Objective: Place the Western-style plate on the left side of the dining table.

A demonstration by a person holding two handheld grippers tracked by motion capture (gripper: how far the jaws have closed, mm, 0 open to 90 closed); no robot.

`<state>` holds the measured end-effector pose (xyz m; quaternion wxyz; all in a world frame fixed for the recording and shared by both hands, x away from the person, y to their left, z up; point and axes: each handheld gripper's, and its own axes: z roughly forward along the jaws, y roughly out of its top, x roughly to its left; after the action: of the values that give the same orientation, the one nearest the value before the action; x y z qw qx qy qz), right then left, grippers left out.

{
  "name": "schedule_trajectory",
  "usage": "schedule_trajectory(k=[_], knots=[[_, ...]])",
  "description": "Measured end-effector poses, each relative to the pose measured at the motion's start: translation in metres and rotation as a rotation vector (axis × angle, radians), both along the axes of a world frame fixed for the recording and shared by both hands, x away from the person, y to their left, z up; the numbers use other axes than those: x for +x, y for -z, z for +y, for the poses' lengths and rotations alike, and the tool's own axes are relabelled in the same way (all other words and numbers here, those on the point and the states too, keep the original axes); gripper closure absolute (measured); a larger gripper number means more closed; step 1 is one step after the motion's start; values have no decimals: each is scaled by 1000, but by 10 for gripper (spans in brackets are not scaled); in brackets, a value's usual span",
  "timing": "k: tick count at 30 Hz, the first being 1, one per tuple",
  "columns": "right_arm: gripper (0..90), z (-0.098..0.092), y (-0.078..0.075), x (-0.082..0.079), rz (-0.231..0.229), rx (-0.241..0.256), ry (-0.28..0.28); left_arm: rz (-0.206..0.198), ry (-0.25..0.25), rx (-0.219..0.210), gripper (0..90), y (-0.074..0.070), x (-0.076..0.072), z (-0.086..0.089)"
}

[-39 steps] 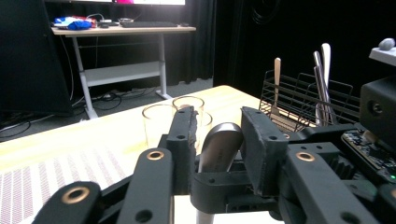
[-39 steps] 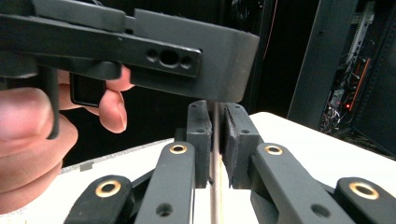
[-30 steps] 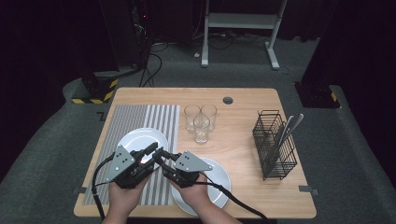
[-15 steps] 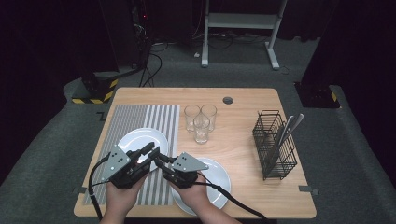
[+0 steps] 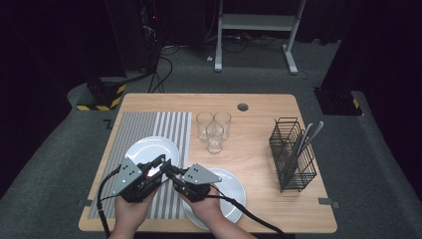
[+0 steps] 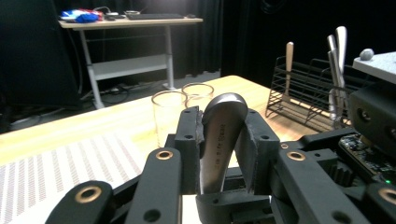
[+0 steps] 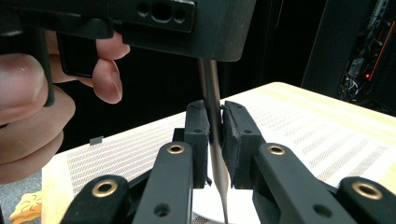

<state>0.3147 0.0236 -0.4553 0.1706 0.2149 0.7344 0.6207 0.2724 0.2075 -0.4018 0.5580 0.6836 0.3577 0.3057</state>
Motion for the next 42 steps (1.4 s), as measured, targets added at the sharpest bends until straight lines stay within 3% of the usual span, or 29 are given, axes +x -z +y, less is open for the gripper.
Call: schedule_trajectory(k=[5,14,26,42], knots=[[751,-3,-2,1,28,3,-10,-2,-8,10,723,0,0,1],[716,-19,-3,-2,29,26,9,6,-37,2,726,1,3,9],[667,-60,2,5,29,14,129,39,-69,-33,729,5,5,30],[639,-94,8,13,15,-38,237,71,-89,-67,721,10,6,49]])
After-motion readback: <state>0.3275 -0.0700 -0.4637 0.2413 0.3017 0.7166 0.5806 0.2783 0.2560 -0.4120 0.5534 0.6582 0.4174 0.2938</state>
